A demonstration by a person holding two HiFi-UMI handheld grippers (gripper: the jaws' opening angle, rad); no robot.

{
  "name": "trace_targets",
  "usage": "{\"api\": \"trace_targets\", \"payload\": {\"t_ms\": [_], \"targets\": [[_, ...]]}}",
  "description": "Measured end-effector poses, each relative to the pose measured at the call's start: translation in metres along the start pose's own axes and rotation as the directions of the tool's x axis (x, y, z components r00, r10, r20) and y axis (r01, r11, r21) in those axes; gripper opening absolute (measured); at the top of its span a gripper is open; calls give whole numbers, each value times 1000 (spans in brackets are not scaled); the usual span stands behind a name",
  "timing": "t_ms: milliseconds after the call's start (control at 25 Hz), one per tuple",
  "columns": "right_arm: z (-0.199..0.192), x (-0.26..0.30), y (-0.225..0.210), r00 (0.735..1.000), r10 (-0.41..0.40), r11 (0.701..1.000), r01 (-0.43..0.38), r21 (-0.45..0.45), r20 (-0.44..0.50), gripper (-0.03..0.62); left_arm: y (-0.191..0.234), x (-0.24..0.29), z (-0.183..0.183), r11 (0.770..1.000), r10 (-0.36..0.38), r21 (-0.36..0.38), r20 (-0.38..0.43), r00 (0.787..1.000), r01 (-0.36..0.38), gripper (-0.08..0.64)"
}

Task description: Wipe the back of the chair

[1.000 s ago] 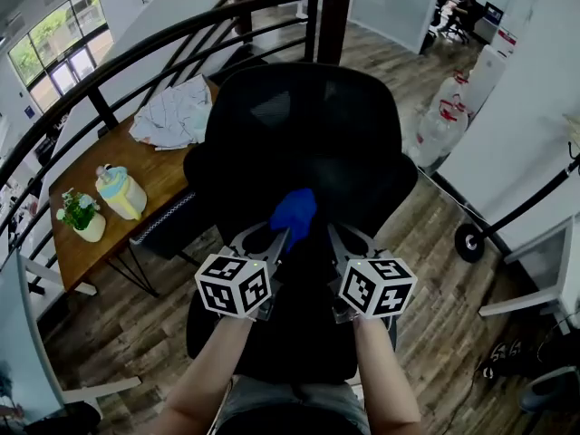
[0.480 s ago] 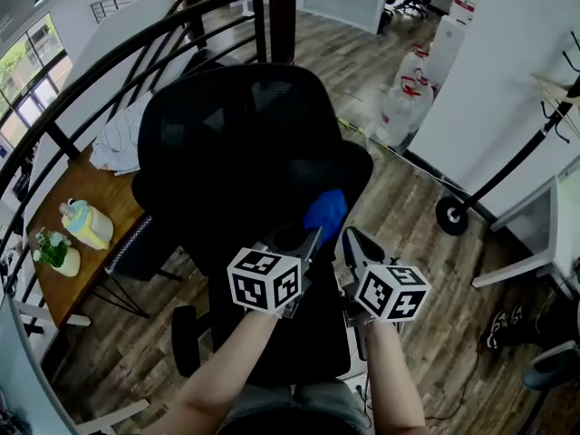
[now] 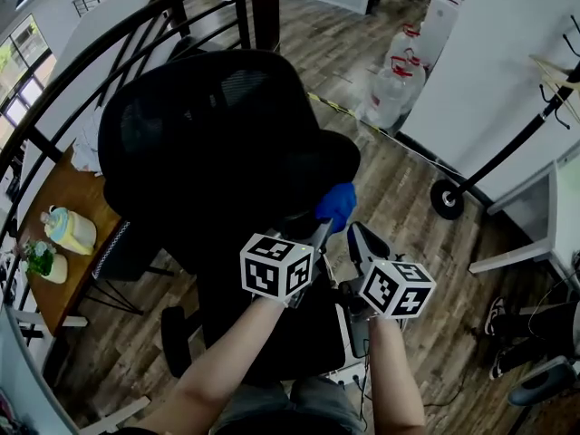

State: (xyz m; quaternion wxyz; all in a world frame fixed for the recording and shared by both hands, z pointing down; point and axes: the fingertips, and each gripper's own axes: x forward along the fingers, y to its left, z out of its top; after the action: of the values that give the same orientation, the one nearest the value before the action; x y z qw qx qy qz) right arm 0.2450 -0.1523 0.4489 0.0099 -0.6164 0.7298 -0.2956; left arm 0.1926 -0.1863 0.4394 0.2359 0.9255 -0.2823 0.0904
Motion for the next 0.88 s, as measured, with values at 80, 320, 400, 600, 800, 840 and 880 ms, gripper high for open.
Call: {"api": "trace_targets", "payload": {"t_ms": [80, 320, 400, 600, 800, 840, 880], "targets": [[-2, 4, -1, 1000, 2, 1000, -2, -4, -7, 29, 3, 4, -3, 1000, 1, -5, -7, 1000, -1, 78], [-10, 14, -2, 999, 13, 1000, -13, -4, -32, 29, 15, 8, -8, 999, 29, -17, -13, 999, -29, 78], [-13, 18, 2, 999, 21, 1000, -21, -3, -41, 29, 20, 5, -9, 999, 41, -27, -10, 999, -41, 78], [-15, 29, 16, 997, 46, 999, -47, -11, -55, 29, 32, -4, -7, 997, 65, -47, -1, 998, -65, 78], [-21, 38, 33, 994, 82, 996, -84, -17, -77, 29, 44, -17, -5, 994, 97, -56, 9, 995, -97, 78], [-22, 40, 36, 993, 89, 996, -91, -19, -81, 29, 46, -20, -5, 993, 104, -58, 12, 995, -103, 78], [-24, 42, 41, 992, 95, 995, -98, -22, -85, 29, 49, -24, -5, 992, 110, -59, 14, 994, -109, 78]]}}
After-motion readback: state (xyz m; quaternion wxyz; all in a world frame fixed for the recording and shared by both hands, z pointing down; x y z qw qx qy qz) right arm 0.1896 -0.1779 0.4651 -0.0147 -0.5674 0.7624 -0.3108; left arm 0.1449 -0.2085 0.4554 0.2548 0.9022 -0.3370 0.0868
